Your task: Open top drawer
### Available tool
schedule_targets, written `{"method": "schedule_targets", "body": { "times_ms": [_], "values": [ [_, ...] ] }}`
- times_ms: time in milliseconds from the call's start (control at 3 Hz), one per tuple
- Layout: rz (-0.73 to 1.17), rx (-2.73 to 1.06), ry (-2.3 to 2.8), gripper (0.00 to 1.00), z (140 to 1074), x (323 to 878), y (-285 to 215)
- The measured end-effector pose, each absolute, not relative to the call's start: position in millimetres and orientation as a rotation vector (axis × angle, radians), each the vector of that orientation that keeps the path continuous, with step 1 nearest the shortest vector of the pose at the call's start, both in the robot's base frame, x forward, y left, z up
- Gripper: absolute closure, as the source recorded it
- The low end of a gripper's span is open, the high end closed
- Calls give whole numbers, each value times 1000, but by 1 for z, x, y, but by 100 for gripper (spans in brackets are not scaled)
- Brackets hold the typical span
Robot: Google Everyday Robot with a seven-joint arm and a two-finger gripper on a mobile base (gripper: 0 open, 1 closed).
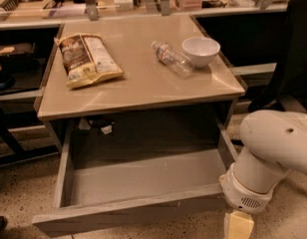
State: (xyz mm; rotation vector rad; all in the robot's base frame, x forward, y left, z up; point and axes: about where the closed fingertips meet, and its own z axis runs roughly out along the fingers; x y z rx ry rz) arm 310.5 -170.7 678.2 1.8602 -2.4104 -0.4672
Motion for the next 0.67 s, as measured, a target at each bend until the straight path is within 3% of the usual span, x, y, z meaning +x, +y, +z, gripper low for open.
{"method": "schedule_targets", "body": {
  "times_ms": [667],
  "values": [
    [-484,1817,-2421,0,687,294,-179]
  ]
}}
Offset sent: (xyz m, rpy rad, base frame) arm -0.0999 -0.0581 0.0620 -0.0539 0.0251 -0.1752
